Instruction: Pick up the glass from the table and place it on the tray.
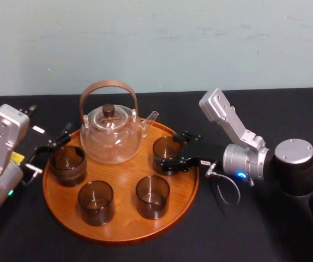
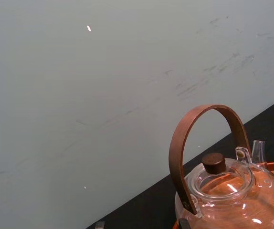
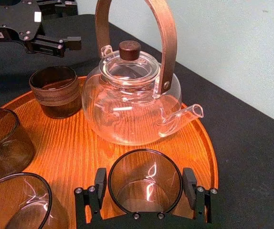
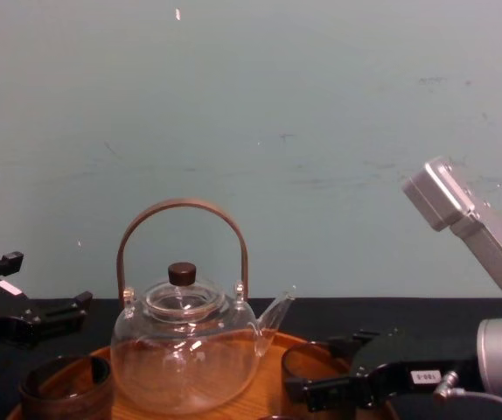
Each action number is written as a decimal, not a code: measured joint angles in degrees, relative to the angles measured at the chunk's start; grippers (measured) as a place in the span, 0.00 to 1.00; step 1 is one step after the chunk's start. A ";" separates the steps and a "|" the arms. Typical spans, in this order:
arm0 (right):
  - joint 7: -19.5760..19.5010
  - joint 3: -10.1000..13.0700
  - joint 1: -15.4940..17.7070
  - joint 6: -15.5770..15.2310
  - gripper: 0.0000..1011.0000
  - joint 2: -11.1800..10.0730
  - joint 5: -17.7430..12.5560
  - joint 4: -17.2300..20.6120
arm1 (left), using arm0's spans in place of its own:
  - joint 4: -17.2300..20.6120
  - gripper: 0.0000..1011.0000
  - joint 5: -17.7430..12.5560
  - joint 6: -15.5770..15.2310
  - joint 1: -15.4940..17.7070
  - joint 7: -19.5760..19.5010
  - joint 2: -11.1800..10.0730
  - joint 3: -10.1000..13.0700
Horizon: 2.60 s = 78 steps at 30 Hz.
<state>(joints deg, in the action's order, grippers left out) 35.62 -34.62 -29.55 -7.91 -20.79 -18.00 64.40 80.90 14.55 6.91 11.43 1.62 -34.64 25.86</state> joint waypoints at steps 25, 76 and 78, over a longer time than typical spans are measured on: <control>1.27 1.51 2.49 0.79 0.99 -2.55 -1.95 3.90 | 0.00 0.99 0.00 0.00 0.00 0.00 0.00 0.00; -22.90 20.70 28.13 10.92 0.99 -8.12 -3.53 25.70 | 0.00 0.99 0.00 0.00 0.00 0.00 0.00 0.00; -23.51 20.91 28.00 11.06 0.99 -7.27 -3.00 25.21 | 0.00 0.99 0.00 0.00 0.00 0.00 0.00 0.00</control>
<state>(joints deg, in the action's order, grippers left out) 12.11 -13.71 -1.56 3.14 -28.06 -21.00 89.61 80.90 14.55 6.91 11.43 1.62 -34.65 25.86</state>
